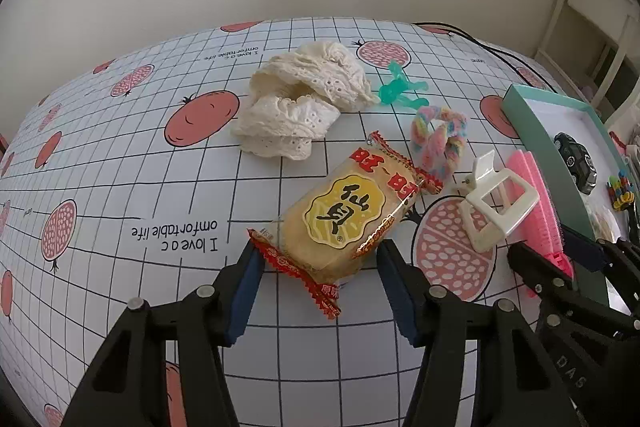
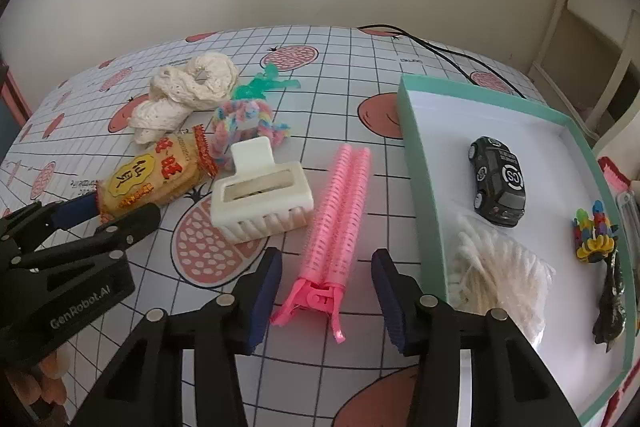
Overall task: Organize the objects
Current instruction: 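Move right tool to the pink hair roller clip while left tool approaches the rice cracker packet, then close right tool on the pink clip while left tool closes on the cracker packet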
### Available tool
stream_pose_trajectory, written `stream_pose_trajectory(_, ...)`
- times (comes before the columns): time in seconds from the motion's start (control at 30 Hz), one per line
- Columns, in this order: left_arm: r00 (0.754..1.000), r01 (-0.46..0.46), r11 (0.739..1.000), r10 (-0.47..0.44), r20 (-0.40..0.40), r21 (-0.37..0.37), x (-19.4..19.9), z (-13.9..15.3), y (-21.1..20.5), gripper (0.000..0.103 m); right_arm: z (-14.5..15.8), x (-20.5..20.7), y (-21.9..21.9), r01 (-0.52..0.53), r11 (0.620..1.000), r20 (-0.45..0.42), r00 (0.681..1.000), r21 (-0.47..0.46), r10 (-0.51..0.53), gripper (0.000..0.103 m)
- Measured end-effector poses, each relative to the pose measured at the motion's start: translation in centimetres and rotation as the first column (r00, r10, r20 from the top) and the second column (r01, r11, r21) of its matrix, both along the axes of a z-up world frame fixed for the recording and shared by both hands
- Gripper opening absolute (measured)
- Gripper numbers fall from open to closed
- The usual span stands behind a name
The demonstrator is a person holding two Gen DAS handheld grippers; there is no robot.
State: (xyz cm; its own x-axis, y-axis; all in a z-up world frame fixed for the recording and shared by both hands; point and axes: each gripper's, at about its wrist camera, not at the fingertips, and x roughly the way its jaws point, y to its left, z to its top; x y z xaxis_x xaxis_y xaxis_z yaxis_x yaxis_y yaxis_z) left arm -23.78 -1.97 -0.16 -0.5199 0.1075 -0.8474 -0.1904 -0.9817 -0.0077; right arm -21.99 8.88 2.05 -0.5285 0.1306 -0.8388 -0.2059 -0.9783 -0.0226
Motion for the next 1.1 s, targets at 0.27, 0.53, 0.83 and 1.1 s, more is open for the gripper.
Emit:
stream_pose_trajectory(0.27, 1.0, 0.002, 1.0, -0.002, -0.002, 0.0, 0.1, 0.0, -0.1, 0.06, 0.0, 0.1, -0.1, -0.014, 1.0, -0.003, 1.0, 0.004, 0.014, 0.044)
stream_pose_trajectory(0.53, 1.0, 0.004, 1.0, -0.004, -0.004, 0.002, 0.1, 0.0, -0.1, 0.053, 0.1, 0.3, -0.2, -0.021, 1.0, -0.011, 1.0, 0.001, 0.021, 0.029)
stream_pose_trajectory(0.83, 1.0, 0.001, 1.0, -0.001, -0.01, 0.007, 0.2, 0.1, -0.3, 0.039, 0.2, 0.3, 0.1, -0.002, 1.0, -0.016, 1.0, -0.017, 0.001, 0.029)
stream_pose_trajectory(1.1, 0.999, -0.04, 0.998, 0.04, -0.006, 0.056, -0.1, 0.8, -1.2, 0.038, 1.9, 0.5, 0.4, 0.012, 0.998, -0.084, 0.996, -0.055, -0.017, 0.029)
